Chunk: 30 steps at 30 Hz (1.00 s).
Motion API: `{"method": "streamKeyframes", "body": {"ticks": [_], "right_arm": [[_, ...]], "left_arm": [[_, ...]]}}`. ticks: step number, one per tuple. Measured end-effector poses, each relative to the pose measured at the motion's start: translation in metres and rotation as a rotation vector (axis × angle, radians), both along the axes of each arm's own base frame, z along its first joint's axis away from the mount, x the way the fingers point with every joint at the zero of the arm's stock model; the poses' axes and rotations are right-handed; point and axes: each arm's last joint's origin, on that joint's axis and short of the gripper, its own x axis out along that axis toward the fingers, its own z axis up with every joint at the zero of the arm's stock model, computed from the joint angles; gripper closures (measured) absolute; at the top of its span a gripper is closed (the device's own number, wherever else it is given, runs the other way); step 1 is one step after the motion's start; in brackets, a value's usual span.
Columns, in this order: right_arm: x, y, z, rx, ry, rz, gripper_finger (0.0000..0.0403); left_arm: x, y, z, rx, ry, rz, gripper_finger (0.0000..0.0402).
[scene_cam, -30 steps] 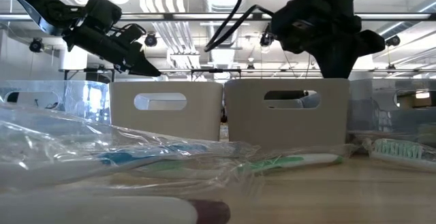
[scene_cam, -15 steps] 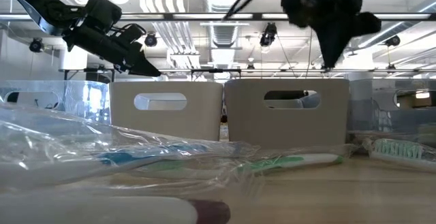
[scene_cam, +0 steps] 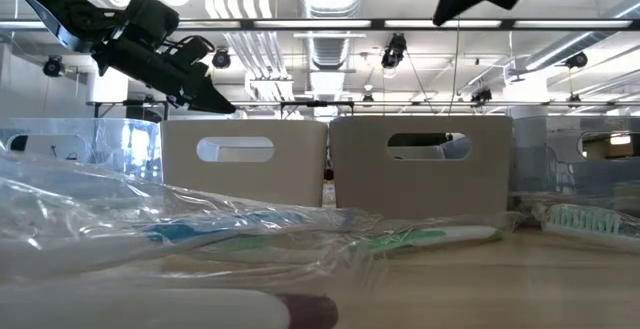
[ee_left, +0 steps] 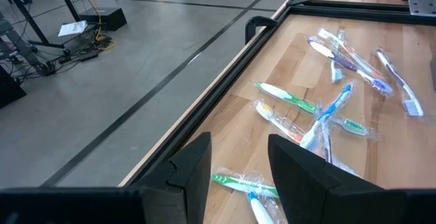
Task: Pick & Place Toothbrushes
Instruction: Put the purple toothbrush into the white bin
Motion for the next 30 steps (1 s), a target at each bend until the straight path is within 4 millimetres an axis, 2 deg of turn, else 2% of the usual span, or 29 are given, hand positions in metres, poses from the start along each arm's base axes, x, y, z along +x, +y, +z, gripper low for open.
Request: {"method": "streamKeyframes", "body": {"ticks": [7,13,17,20,24,30], "right_arm": [[-0.011,-0.019,0.019,-0.157,-0.003,0.206,0.0394],[-0.013,-0.025,0.020,-0.179,-0.026,0.433,0.0394],[-0.015,-0.025,0.008,-0.157,-0.058,0.573,0.0394],[-0.023,-0.024,-0.002,-0.162,-0.067,0.611,0.0394],[-0.042,-0.022,-0.018,-0.189,-0.087,0.621,0.0394],[-0.078,-0.017,-0.040,-0.242,-0.206,0.608,0.0394]], "left_arm": [[0.000,0.000,0.000,0.000,0.000,0.000,0.0250],[0.000,0.000,0.000,0.000,0.000,-0.001,0.0250],[0.000,0.000,0.000,0.001,0.000,-0.001,0.0250],[0.000,0.000,0.000,0.000,-0.001,-0.001,0.0250],[0.000,0.000,0.000,0.001,-0.001,-0.001,0.0250],[0.000,0.000,0.000,0.001,-0.001,-0.001,0.0250]]}}
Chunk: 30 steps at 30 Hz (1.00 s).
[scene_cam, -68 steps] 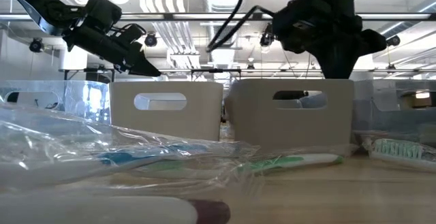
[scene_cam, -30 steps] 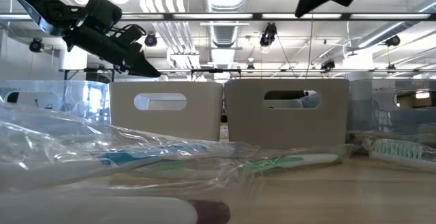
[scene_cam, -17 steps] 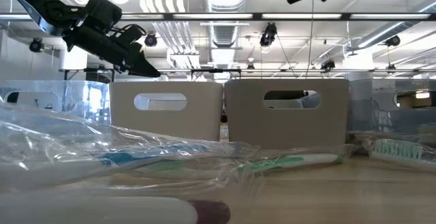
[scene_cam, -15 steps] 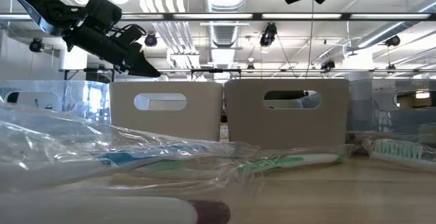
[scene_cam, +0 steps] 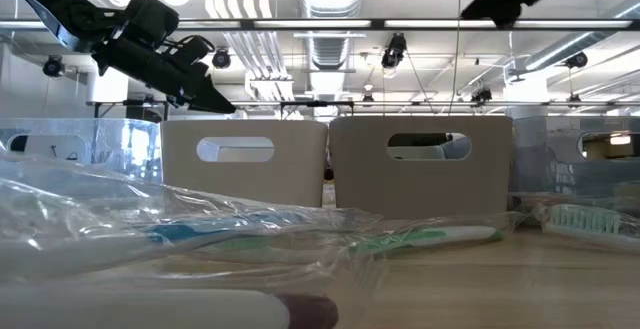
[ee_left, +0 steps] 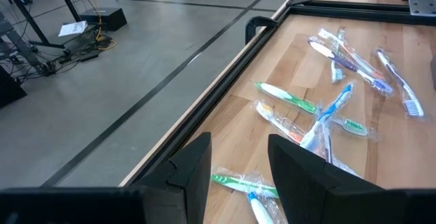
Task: Pick & Place Toothbrushes
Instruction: Put the purple toothbrush into the white bin
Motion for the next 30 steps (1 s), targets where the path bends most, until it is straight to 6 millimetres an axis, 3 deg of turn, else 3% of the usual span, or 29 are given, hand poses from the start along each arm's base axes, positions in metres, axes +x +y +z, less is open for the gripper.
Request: {"method": "streamKeyframes", "body": {"ticks": [7,12,19,30], "right_arm": [[-0.033,0.004,-0.022,-0.014,-0.067,0.002,0.0394],[-0.044,0.005,-0.034,-0.041,-0.082,0.006,0.0394],[-0.047,0.006,-0.041,-0.178,-0.056,0.072,0.0394],[-0.044,0.005,-0.050,-0.164,-0.029,0.070,0.0394]], "left_arm": [[0.000,0.000,0.000,0.000,-0.001,0.000,0.0250],[0.000,0.000,0.000,0.001,-0.001,0.000,0.0250],[0.000,0.000,0.000,0.001,-0.001,0.001,0.0250],[0.000,0.000,0.000,-0.028,-0.019,0.010,0.0250]]}}
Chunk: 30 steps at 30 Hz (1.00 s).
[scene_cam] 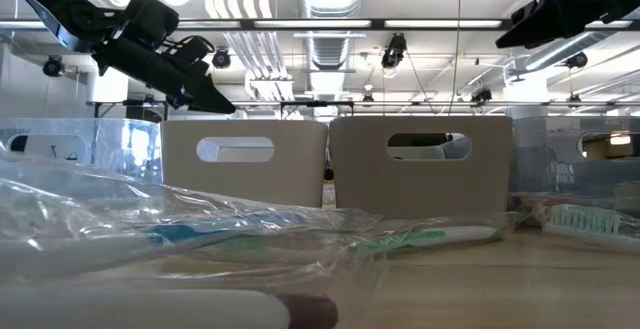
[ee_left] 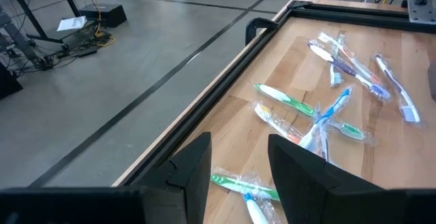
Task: Pick & Place Toothbrushes
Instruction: Put the purple toothbrush into the white bin
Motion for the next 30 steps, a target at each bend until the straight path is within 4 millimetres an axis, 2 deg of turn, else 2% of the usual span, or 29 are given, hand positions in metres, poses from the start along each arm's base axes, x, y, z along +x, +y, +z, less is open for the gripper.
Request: {"method": "streamKeyframes", "body": {"ticks": [9,14,17,23,30], "right_arm": [[0.000,0.000,0.000,0.001,-0.001,-0.001,0.0394],[0.000,0.000,0.000,0.001,-0.001,0.000,0.0394],[0.000,0.000,0.000,0.001,-0.001,0.000,0.0394],[0.000,0.000,0.000,0.001,-0.002,0.000,0.0394],[0.000,0.000,0.000,0.001,-0.002,0.000,0.0394]], "left_arm": [[0.001,-0.002,0.001,-0.024,-0.018,-0.004,0.0250],[0.001,-0.011,0.008,-0.016,-0.051,-0.046,0.0250],[0.000,-0.019,0.013,0.000,-0.013,-0.102,0.0250],[0.001,-0.042,0.036,0.094,0.207,-0.279,0.0250],[-0.002,-0.075,0.075,0.096,0.393,-0.501,0.0250]]}}
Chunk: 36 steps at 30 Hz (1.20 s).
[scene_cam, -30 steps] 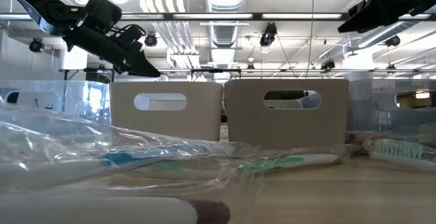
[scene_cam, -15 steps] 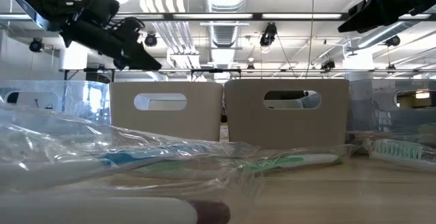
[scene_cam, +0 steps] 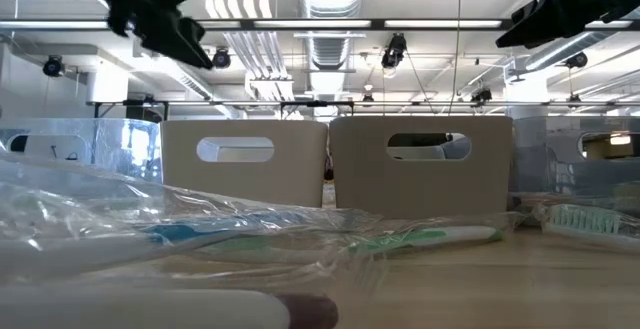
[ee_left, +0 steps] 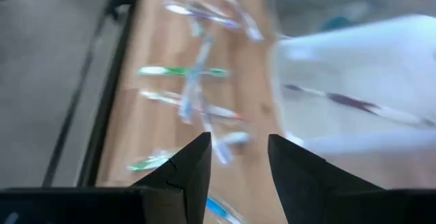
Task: Pick & Place Toothbrushes
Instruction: Put the purple toothbrush into the white bin
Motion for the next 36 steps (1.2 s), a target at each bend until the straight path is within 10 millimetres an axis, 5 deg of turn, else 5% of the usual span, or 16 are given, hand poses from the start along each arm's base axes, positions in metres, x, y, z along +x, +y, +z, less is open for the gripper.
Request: {"method": "streamKeyframes", "body": {"ticks": [8,21,36], "right_arm": [[0.000,0.000,0.000,0.000,-0.001,0.000,0.0394],[0.000,0.000,0.000,0.000,-0.001,0.000,0.0394],[0.000,0.000,0.000,0.000,-0.001,0.000,0.0394]], "left_arm": [[-0.004,-0.039,0.019,0.135,0.158,-0.264,0.0250],[-0.019,-0.102,0.003,0.131,0.399,-0.453,0.0250],[-0.024,-0.200,-0.028,0.159,0.560,-0.696,0.0272]]}}
